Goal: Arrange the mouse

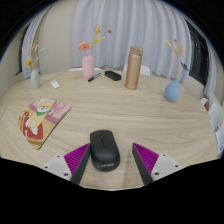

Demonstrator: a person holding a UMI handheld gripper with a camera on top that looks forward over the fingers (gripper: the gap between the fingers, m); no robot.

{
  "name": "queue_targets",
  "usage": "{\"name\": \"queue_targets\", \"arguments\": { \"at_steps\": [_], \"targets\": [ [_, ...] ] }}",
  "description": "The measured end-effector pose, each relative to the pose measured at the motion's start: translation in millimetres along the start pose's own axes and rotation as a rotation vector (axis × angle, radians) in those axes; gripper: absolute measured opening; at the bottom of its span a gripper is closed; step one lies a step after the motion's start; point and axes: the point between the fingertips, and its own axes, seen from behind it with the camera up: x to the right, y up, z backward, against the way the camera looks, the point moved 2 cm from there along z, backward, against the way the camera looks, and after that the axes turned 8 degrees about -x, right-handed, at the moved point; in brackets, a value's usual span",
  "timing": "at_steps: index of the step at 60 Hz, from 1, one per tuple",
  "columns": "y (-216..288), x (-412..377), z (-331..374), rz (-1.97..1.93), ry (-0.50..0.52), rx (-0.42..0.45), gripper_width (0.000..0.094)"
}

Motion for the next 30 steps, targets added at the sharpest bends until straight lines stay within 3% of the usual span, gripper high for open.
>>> {"name": "queue_targets", "arguments": {
  "at_steps": [10, 12, 16, 30],
  "targets": [
    [16, 5, -16, -0.016, 0.0, 0.0, 0.0825],
    [16, 3, -18, -0.03, 0.011, -0.009, 0.0762],
    [16, -2, -19, -0.046, 0.038, -0.02, 0.0479],
    [19, -9, -13, 0.003, -0.005, -0.053, 0.0339]
  ]
}}
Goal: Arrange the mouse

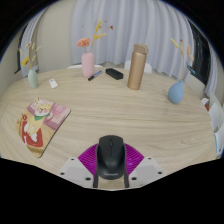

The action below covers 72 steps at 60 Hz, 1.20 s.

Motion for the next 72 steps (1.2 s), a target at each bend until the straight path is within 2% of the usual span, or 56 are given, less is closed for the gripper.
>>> {"name": "queue_targets", "arguments": {
  "at_steps": [6, 15, 21, 25, 33, 43, 48, 50, 53, 54, 57, 60, 63, 72],
  "targets": [
    [30, -13, 30, -0.023, 0.024, 0.04, 0.0332],
    [114, -60, 78, -0.017, 0.063, 0.17, 0.0331],
    [150, -118, 87, -0.045, 0.133, 0.196, 0.0331],
    [160, -158, 80, -0.038, 0.144, 0.209, 0.0331],
    [142, -230, 37, -0.052, 0.139, 0.132, 0.0328],
    [97, -270, -20, -0.033, 0.065, 0.037, 0.0337],
    [74, -273, -34, -0.027, 0.036, -0.006, 0.0424],
    [79, -274, -33, -0.029, 0.029, 0.027, 0.0451],
    [76, -273, -34, -0.003, 0.01, 0.011, 0.0537],
    [75, -271, -33, 0.005, 0.001, 0.007, 0.06],
    [80, -264, -25, 0.023, -0.026, 0.009, 0.0885],
    [85, -260, -10, 0.022, -0.025, 0.024, 0.0828],
    [89, -257, 11, 0.013, -0.013, 0.039, 0.0859],
    [83, -228, 94, -0.002, -0.016, 0.053, 0.0855]
  ]
}}
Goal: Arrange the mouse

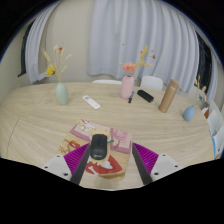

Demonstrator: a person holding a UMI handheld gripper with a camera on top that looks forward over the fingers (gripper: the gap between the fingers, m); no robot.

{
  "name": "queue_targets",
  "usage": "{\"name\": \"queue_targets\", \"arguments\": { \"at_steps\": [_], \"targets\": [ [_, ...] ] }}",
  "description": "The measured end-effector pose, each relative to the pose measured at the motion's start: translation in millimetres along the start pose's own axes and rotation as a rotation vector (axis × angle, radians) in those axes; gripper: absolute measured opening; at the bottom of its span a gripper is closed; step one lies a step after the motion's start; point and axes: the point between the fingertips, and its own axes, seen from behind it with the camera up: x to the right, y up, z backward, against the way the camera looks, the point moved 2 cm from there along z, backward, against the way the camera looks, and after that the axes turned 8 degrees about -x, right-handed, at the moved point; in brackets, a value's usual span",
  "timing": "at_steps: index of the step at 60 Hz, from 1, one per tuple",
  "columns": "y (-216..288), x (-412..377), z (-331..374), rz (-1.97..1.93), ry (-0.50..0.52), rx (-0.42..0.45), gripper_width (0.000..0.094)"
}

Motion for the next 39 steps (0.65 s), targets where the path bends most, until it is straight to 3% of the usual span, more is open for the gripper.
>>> {"name": "queue_targets", "arguments": {
  "at_steps": [18, 39],
  "targets": [
    [-73, 72, 116, -0.045, -0.037, -0.037, 0.0854],
    [-106, 127, 140, -0.042, -0.063, -0.008, 0.0856]
  ]
}}
